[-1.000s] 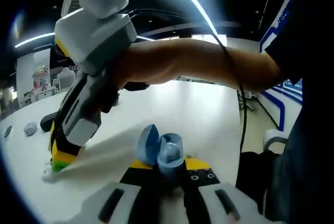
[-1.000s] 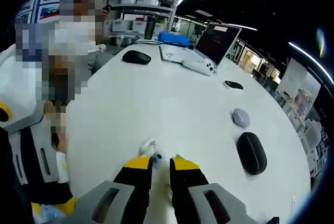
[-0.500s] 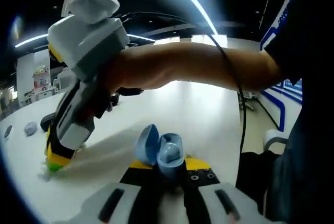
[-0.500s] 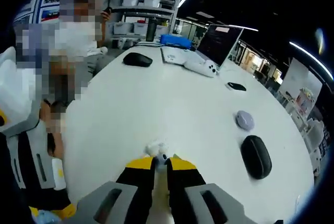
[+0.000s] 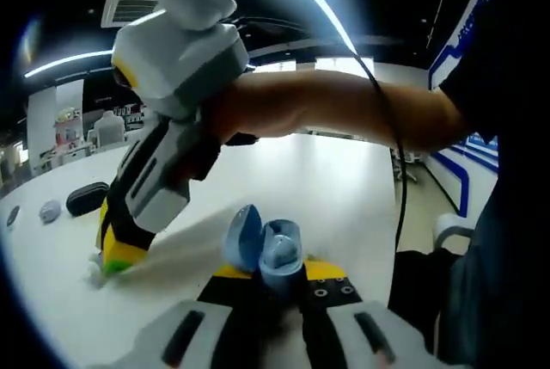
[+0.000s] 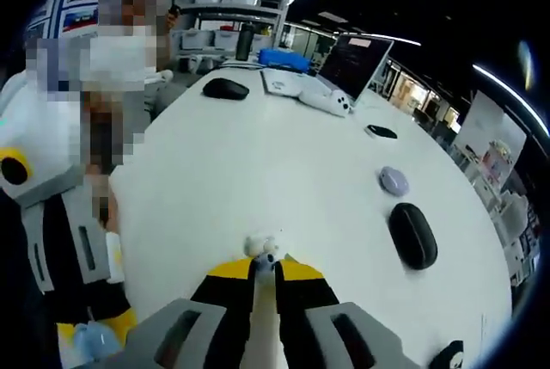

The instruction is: Pick up the earbuds from the table and place the earbuds into the earbud case

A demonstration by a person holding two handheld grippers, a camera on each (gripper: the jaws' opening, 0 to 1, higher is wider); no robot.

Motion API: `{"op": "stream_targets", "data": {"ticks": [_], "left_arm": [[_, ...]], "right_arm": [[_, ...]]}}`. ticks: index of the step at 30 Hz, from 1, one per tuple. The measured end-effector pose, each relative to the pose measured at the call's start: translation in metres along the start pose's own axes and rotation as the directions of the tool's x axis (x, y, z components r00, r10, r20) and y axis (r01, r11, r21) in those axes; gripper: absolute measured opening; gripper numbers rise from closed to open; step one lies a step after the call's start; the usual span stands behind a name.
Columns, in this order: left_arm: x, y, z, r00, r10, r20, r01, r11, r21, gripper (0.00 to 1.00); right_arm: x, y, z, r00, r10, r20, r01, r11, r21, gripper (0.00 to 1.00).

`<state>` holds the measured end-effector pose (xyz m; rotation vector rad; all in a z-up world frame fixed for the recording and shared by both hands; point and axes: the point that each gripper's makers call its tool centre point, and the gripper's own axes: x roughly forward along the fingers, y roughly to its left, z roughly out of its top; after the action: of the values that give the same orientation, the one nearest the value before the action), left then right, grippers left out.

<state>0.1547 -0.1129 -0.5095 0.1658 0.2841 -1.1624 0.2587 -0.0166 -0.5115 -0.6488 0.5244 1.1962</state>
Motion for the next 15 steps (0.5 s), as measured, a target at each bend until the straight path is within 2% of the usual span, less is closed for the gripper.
{"op": "stream_targets", "data": {"ticks": [2,9,15], "left_arm": [[0.000,0.000,0.000,1.000,0.000,0.000,0.000,1.000,-0.001,0.19],[0.000,0.000,0.000,1.000,-0.001,0.002,0.001,1.000,-0.001,0.19],[0.000,0.000,0.000,1.000,-0.004,0.003,0.004,1.000,-0.001,0.19]], "right_arm": [[0.003,0.000,0.003,1.000,-0.003,-0.001,0.003,1.000,-0.024,0.16],[0.014,0.003,0.010,1.000,0.014,-0.019,-0.015,0.998,-0.056,0.10],[0.013,0.000,0.009,1.000,0.000,-0.030,-0.002,0.999,-0.054,0.09]]}}
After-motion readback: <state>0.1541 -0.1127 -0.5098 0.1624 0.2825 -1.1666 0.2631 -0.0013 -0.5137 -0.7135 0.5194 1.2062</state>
